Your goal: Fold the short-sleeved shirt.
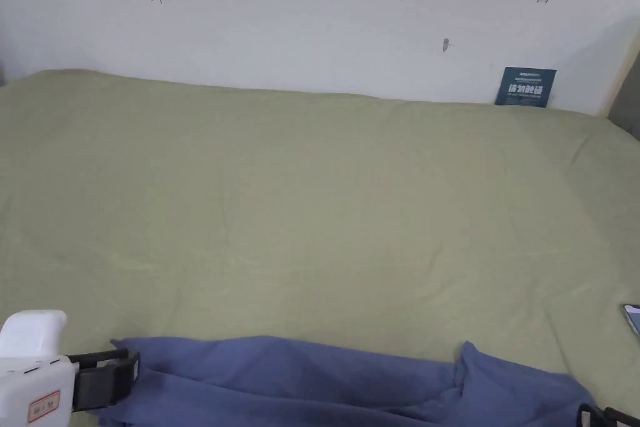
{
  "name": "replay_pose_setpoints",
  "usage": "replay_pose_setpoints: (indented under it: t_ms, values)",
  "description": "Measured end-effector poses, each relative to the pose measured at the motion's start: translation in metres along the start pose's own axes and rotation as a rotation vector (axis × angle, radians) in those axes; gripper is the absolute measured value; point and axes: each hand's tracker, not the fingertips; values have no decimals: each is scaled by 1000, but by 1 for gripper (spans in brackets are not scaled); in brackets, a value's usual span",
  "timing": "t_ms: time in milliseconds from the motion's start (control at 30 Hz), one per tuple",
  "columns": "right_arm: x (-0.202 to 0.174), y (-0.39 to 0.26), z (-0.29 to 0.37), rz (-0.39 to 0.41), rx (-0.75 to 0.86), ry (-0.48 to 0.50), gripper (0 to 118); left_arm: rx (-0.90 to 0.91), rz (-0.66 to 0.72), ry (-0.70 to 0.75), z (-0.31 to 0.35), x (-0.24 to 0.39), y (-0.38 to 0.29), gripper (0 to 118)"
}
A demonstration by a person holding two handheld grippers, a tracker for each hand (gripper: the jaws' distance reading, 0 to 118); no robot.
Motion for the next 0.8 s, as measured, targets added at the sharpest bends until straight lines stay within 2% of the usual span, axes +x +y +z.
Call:
replay_pose_setpoints:
  t_ms: [33,67,100,133,167,233,400,433,500,567,700,733,767,800]
  values:
    - [-3,-1,0,3,17,-11,97,7,4,2,2,0,-1,96]
    - [-7,-1,4,18,45,-26,59,10,15,-33,4,-1,1,66]
    - [-12,1,6,29,65,-43,2,-5,59,-89,4,-4,1,12]
    - [-20,0,9,68,120,-67,0,-26,82,-61,-1,-6,-1,0]
    - [-14,-1,7,46,118,-79,0,-33,81,-109,-1,-4,-1,0]
    - [-17,3,13,35,114,-33,0,-40,73,-103,-1,-5,0,0]
    - [-41,1,43,95,196,-56,0,-92,131,-127,-14,-25,9,0]
    - [-71,12,56,115,216,-68,0,-129,154,-150,-20,-31,11,0]
    - [-90,15,69,124,238,-63,0,-177,193,-190,-31,-47,17,0]
    - [-110,16,80,130,267,-104,0,-237,209,-247,-47,-59,22,0]
    - [-159,13,98,124,287,-98,0,-338,266,-431,-71,-79,32,1]
    - [-173,11,101,120,292,-92,0,-364,292,-492,-77,-81,33,11]
    - [-186,10,103,122,290,-93,0,-375,307,-537,-82,-83,32,37]
    - [-200,7,106,128,289,-88,0,-407,309,-588,-90,-82,30,76]
